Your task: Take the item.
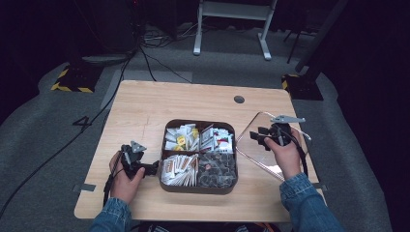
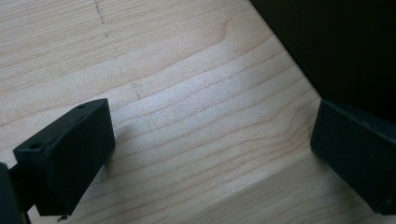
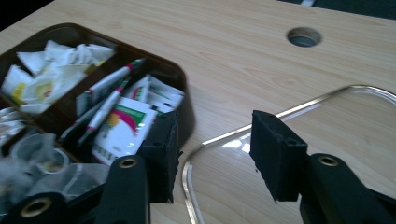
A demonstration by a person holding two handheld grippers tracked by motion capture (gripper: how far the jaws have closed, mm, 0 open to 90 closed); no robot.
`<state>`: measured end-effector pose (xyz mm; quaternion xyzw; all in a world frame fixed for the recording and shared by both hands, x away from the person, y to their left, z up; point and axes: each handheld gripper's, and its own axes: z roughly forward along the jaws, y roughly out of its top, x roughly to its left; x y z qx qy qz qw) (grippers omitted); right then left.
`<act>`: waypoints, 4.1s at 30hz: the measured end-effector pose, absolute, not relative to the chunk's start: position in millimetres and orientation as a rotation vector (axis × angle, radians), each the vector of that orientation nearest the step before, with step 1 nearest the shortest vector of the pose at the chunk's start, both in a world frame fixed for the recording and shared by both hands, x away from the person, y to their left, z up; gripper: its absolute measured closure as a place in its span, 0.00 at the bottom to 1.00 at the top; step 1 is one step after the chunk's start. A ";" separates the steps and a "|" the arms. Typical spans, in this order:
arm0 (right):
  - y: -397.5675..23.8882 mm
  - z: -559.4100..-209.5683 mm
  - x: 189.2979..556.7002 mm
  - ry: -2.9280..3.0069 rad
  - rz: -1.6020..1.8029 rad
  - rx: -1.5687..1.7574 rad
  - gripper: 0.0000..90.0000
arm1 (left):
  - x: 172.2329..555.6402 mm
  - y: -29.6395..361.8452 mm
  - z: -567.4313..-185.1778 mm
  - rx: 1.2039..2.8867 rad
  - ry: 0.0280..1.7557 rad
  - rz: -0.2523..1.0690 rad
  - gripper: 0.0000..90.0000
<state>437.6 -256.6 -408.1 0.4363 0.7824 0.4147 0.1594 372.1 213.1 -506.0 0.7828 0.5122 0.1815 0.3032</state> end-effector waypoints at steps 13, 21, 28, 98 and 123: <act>-185.6 -413.3 437.4 2.477 1.288 1.130 0.76 | 371.5 213.2 -505.9 2.072 1.362 0.483 0.00; -152.9 -424.2 446.9 2.546 1.255 1.120 0.72 | 368.7 211.5 -506.0 2.063 1.377 0.489 0.00; -135.2 -437.0 456.5 2.586 1.229 1.145 0.72 | 367.4 211.3 -506.0 2.063 1.379 0.491 0.00; -215.0 -383.9 404.6 2.377 1.570 1.184 1.00 | 368.1 211.0 -506.1 2.060 1.381 0.494 0.00; -278.1 -394.0 351.6 2.266 1.511 1.259 1.00 | 369.7 212.4 -506.0 2.071 1.358 0.480 0.00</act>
